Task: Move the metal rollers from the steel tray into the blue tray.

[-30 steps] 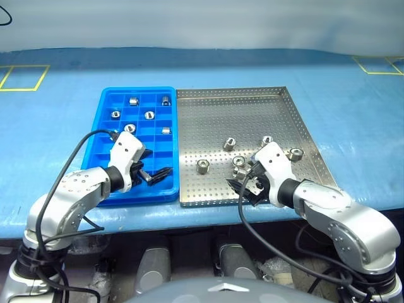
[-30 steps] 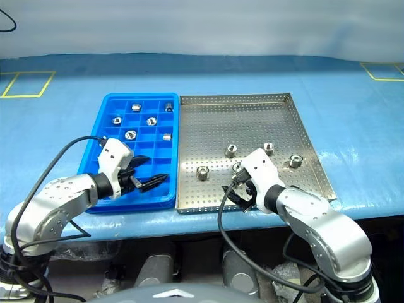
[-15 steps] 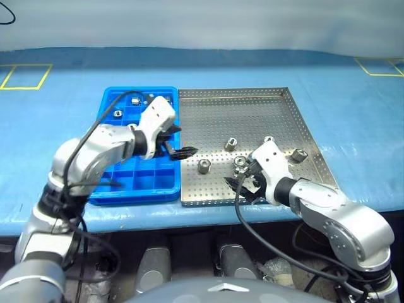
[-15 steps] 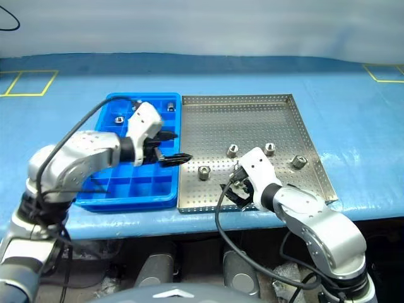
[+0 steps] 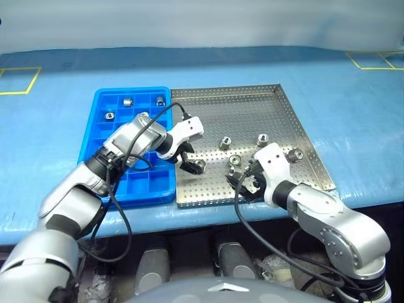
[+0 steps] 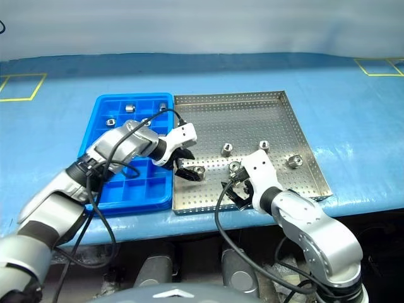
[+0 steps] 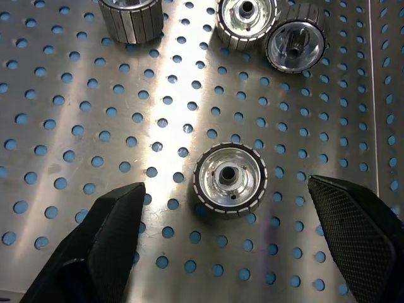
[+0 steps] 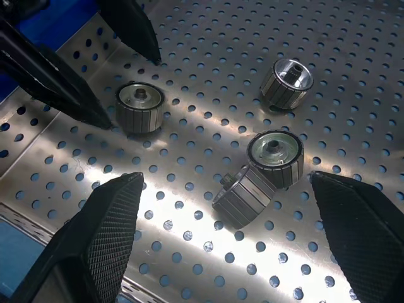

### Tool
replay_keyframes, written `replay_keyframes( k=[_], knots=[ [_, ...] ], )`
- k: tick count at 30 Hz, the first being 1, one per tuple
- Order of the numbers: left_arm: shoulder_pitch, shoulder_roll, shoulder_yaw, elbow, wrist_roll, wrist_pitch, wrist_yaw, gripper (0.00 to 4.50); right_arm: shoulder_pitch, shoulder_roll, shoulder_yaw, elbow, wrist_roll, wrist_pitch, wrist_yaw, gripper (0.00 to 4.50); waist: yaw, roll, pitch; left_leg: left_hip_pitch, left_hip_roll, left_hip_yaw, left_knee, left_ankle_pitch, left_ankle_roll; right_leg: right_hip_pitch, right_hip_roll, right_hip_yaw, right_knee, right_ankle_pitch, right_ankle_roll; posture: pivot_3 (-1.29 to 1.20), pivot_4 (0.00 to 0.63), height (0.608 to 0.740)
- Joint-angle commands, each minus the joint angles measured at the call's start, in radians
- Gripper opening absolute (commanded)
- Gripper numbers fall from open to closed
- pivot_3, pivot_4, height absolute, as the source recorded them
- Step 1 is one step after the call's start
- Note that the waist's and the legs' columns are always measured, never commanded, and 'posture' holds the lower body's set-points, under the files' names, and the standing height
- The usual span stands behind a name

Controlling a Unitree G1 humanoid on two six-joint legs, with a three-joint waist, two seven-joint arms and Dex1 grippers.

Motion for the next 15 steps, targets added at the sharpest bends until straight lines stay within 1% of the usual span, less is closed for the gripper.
replay_keyframes(
  k=[1,3,4,7,12,13,15],
  knots=[
    [-0.033,-0.022,-0.009,0.036,0.049,-0.034,-0.039,4.48,0.003,0.007,-0.024,-0.047,-0.006,-0.025,-0.012,4.47,-0.003,0.000,0.000,0.000,0.000,0.000,0.000,0.000,0.000,0.000,0.000,0.000,0.000,0.000,0.000,-0.16,0.150,0.740],
    [-0.035,-0.034,-0.022,0.056,0.078,-0.043,-0.057,4.48,0.003,0.008,-0.026,-0.047,-0.007,-0.028,-0.013,4.47,-0.005,0.000,0.000,0.000,0.000,0.000,0.001,0.000,0.000,0.000,0.000,0.000,0.000,0.000,0.000,-0.16,0.150,0.740],
    [-0.035,-0.038,-0.031,0.065,0.093,-0.048,-0.065,4.31,0.001,0.009,-0.025,-0.045,-0.008,-0.030,-0.014,4.49,-0.005,0.000,0.000,0.000,0.000,0.000,0.001,0.000,0.000,0.000,0.000,0.000,0.000,0.000,0.000,-0.16,0.150,0.740],
    [-0.032,-0.055,-0.034,0.084,0.125,-0.061,-0.081,3.56,-0.005,0.010,-0.022,-0.041,-0.008,-0.035,-0.018,4.50,-0.006,0.001,-0.001,0.001,0.000,0.000,0.001,0.000,0.000,0.001,0.000,0.000,0.000,0.000,0.000,-0.16,0.150,0.740],
    [-0.021,-0.067,-0.058,0.078,0.166,-0.066,-0.121,1.88,-0.008,0.014,-0.020,-0.033,-0.008,-0.047,-0.023,4.50,-0.011,0.001,-0.001,0.001,0.000,0.001,0.002,0.000,0.000,0.001,0.000,0.001,0.001,0.000,0.000,-0.16,0.150,0.740],
    [-0.019,-0.068,-0.057,0.077,0.171,-0.066,-0.125,1.67,-0.008,0.017,-0.019,-0.031,-0.009,-0.048,-0.025,4.50,-0.012,0.002,-0.001,0.001,0.000,0.001,0.002,0.000,0.000,0.001,0.000,0.001,0.001,0.000,0.000,-0.16,0.150,0.740],
    [-0.016,-0.071,-0.058,0.074,0.182,-0.066,-0.133,1.67,-0.009,0.022,-0.018,-0.029,-0.009,-0.051,-0.029,4.50,-0.013,0.002,-0.001,0.001,0.000,0.000,0.002,0.000,0.000,0.001,0.000,0.001,0.001,0.000,0.001,-0.16,0.150,0.740]
  ],
)
